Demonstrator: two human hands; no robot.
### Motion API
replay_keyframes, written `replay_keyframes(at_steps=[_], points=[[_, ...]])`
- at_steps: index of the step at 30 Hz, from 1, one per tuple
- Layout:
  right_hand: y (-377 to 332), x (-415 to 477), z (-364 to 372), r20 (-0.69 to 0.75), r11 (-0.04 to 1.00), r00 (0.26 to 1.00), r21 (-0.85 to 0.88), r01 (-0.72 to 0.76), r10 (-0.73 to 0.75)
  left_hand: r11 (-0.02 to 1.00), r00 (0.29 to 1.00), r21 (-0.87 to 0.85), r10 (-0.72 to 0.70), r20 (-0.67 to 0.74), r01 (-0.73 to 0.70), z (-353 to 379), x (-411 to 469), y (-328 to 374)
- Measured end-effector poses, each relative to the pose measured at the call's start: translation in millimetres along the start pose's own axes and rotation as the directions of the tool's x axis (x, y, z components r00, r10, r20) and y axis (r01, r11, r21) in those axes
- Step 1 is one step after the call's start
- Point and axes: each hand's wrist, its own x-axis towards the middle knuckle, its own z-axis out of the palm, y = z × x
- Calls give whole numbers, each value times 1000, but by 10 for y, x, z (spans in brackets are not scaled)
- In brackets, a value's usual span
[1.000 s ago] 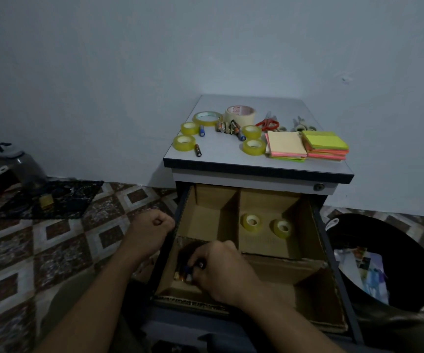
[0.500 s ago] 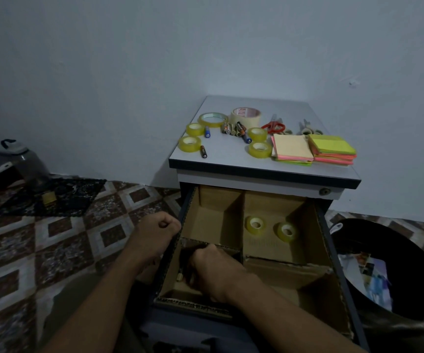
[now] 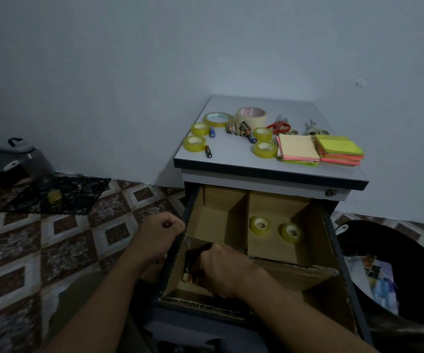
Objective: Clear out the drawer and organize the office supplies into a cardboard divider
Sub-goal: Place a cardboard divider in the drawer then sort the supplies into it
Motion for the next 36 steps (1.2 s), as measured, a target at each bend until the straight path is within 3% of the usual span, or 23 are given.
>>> replay_keyframes(at_steps=[5,16,22,29,36], points=[[27,-24,80,-88,998,996,-67,14,-20,1000,1000,2,2,-1,-2,2,-4,-1],[12,-32,132,-107,994,993,-110,27,-38,1000,1000,-3,-20,11,20,-18,-47,10],[36,-102,18,-123,998,992,54,37,-31,1000,1000,3,-7,-13,7,-12,-70,71],[218,-312,-434,-258,935,966,345,81,11,989,980,38,145,-139,-141,-61,-38,400],[790,-258,-1209,-506,933,844,359,19,178,896,882,206,432,-191,-394,-116,367,837]])
